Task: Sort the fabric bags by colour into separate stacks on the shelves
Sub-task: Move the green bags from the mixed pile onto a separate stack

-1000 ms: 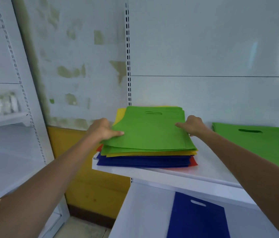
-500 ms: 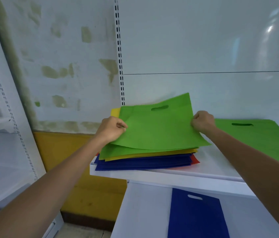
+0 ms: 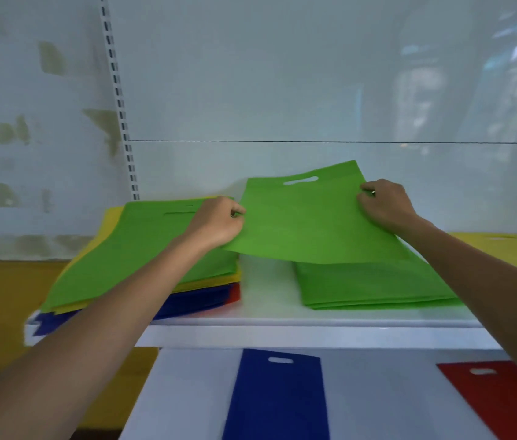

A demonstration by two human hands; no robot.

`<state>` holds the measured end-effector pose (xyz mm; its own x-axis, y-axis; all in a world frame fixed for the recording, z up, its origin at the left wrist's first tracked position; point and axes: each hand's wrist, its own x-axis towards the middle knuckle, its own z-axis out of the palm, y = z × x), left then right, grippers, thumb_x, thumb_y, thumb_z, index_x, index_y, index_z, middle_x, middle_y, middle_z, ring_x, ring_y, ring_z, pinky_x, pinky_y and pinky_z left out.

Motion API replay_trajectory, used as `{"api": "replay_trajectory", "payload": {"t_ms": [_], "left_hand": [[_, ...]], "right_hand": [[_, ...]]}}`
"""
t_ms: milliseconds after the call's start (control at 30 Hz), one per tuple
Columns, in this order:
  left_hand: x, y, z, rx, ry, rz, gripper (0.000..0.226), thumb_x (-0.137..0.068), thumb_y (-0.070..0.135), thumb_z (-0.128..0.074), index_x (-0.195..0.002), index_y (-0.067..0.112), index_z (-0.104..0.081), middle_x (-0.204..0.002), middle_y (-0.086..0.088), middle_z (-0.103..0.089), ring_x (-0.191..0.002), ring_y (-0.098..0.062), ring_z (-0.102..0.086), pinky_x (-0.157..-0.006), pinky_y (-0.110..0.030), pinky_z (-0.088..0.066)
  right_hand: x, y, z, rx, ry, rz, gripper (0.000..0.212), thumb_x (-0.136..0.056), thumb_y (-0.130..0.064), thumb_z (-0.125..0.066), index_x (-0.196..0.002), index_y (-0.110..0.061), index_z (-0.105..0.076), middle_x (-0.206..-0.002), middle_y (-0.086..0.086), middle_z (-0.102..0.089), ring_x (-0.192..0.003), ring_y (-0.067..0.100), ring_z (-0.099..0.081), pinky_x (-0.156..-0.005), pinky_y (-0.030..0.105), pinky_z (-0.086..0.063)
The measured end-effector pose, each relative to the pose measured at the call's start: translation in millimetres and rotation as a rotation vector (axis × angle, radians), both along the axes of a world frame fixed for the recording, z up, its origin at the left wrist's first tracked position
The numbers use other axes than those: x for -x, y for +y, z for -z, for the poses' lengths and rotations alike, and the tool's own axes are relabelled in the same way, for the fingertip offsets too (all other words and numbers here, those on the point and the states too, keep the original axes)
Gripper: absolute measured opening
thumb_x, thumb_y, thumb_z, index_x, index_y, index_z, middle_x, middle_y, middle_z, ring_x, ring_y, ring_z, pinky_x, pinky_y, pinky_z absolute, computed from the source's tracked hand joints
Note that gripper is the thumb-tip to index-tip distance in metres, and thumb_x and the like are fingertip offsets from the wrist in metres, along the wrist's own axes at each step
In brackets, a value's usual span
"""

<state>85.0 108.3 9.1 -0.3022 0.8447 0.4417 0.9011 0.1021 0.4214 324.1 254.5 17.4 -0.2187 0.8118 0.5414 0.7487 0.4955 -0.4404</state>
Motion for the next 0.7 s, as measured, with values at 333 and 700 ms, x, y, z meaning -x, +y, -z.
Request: {"api": "replay_trajectory", "payload": {"t_ms": [333, 700], "left_hand": [[-96, 43, 31, 0.034, 0.074, 0.003, 0.032, -0.088, 0.021, -0.052, -0.117, 0.012, -0.064, -0.116, -0.011, -0.065, -0.106, -0.027, -0.060, -0.089, -0.035, -0.048], [-126, 52, 80, 0.316, 0.119, -0.122, 0.031, -0.091, 0.032, -0.046, -0.109, 0.010, -0.060, -0.114, -0.013, -0.048, -0.105, -0.030, -0.049, -0.082, -0.034, -0.042]], "right_hand": [[-103, 42, 19, 0.146, -0.301, 0.058, 0.045, -0.096, -0.036, -0.044, -0.130, -0.005, -0.046, -0.135, 0.014, -0.046, -0.124, 0.032, -0.043, -0.103, 0.045, -0.033], [-121, 69, 86, 0.499, -0.534, -0.034, 0.062, -0.096, -0.054, -0.028, -0.144, -0.014, -0.029, -0.150, 0.012, -0.031, -0.137, 0.031, -0.029, -0.112, 0.044, -0.025]]}}
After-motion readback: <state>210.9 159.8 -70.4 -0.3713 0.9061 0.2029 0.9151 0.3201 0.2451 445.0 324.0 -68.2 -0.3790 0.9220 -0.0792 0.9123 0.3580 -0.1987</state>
